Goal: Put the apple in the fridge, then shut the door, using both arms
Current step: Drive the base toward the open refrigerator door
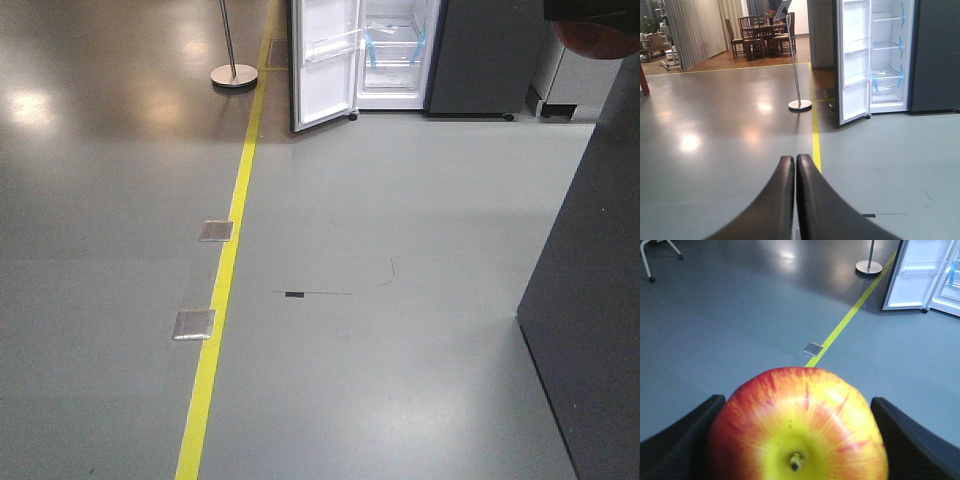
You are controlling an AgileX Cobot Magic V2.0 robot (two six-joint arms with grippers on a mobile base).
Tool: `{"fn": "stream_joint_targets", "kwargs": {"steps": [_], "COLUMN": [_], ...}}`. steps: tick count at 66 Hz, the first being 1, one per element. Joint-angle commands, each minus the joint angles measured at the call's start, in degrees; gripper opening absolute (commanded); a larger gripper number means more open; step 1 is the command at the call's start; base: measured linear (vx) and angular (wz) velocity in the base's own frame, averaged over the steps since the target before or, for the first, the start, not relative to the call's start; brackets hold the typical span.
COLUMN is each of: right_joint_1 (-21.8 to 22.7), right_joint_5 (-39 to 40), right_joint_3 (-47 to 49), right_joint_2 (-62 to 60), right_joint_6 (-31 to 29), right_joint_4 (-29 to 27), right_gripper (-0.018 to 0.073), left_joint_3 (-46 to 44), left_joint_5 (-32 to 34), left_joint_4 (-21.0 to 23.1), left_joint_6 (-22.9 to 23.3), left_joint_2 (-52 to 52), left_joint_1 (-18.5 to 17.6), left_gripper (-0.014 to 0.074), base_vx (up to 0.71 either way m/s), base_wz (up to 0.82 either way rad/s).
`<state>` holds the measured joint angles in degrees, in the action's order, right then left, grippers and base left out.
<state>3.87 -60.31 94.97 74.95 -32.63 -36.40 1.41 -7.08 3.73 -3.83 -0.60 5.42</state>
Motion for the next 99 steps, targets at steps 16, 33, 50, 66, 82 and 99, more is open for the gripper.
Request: {"fn": "stream_joint_targets", "kwargs": {"steps": [16,33,50,66,82,99], "right_joint_1": [0.2,0.2,0.2,0.2,0.2,0.2], "right_joint_5": [3.5,3.5,3.5,3.5,3.5,3.5], "right_joint_3": [1.9,1.9,1.9,1.9,1.9,1.9], "right_joint_2": [-1.5,-1.5,-1.5,-1.5,-1.5,-1.5], "right_joint_6": [-0.4,-0.4,-0.4,-0.4,-0.4,-0.4], "right_joint_4": [-2.4,-2.4,-2.4,-2.4,-2.4,-2.4], "right_gripper": [0.0115,0.0115,0.0115,0.0115,0.0115,0.0115], "left_joint_3": [-1.3,-1.3,-1.3,-1.3,-1.3,-1.3], "left_joint_5": [4.1,4.1,4.1,4.1,4.1,4.1], "left_joint_4": [0.4,0.4,0.4,0.4,0.4,0.4], "left_joint_6": [0.3,0.3,0.3,0.3,0.3,0.3], "left_joint_2": [-0.9,-0.9,-0.9,-0.9,-0.9,-0.9], "left_joint_1": [-0.4,-0.4,-0.4,-0.4,-0.4,-0.4], "left_gripper": [-0.0007,-0.0007,-0.0007,-0.0007,-0.0007,-0.0007], "base_vx": [0.28,0.28,0.29,0.29,0.28,0.29], "base_wz": [-0.01,0.01,0.04,0.04,0.01,-0.05]}}
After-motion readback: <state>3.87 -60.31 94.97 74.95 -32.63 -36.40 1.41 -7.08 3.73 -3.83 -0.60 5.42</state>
